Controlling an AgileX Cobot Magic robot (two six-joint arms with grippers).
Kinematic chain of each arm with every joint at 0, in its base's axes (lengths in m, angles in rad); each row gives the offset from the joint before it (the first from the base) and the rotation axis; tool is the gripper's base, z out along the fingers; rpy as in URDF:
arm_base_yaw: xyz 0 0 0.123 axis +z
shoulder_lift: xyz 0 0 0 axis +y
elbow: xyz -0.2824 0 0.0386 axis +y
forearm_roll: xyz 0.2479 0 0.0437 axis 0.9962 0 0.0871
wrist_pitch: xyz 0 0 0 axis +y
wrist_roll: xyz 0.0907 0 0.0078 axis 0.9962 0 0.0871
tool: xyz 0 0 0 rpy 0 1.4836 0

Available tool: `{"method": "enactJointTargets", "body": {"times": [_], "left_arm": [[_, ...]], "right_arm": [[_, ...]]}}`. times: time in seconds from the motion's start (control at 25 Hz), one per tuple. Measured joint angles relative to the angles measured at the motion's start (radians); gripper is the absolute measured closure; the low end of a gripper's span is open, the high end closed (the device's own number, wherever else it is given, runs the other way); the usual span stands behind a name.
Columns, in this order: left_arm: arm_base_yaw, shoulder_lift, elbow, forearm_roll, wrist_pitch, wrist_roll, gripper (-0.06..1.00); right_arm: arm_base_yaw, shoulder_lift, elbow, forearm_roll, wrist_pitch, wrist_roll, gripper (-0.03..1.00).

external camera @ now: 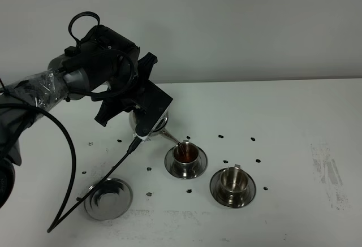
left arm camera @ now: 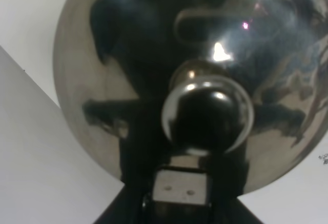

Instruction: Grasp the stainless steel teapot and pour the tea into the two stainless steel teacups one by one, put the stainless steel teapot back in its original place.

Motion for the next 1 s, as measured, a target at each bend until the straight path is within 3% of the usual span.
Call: {"method": "enactJointTargets", "body": {"times": [1.0], "left_arm": [[-0.01, 0.0, 0.0, 0.022, -0.021, 0.009, 0.68]], "right_arm": [[0.0, 0.0, 0.0, 0.0, 0.0, -0.001, 0.48]]}}
